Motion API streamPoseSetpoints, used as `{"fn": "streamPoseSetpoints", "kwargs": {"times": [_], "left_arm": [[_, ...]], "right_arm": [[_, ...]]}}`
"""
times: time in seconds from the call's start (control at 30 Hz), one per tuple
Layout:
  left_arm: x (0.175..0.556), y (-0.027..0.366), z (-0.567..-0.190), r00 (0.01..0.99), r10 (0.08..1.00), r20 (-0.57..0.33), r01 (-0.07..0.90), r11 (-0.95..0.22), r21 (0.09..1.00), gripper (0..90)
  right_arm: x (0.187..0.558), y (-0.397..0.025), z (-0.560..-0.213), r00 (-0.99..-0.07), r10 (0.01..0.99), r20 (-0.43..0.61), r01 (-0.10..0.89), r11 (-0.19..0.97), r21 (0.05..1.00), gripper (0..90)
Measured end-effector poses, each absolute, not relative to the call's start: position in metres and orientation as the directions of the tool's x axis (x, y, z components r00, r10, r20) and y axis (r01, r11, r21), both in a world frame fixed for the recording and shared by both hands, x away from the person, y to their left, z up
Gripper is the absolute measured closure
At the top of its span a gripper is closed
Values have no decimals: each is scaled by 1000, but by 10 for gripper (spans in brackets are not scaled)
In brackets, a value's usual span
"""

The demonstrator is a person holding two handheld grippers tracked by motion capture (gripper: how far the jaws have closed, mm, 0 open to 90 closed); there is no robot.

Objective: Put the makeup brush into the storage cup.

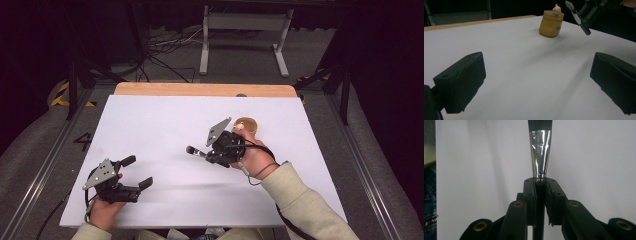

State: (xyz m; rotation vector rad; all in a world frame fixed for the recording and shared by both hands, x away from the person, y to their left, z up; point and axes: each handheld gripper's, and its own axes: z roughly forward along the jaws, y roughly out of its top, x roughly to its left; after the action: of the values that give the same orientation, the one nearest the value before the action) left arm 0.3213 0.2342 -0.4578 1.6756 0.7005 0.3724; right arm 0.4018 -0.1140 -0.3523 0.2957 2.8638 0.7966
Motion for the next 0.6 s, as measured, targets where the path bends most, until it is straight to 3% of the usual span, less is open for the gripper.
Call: {"fn": "streamPoseSetpoints", "kwargs": {"times": [0.6], "left_arm": [[321,234,-458,766,631,-125,240,-100,966,9]], "right_arm": [[403,-157,-337,-901,428,-68,226,597,769,797]]}}
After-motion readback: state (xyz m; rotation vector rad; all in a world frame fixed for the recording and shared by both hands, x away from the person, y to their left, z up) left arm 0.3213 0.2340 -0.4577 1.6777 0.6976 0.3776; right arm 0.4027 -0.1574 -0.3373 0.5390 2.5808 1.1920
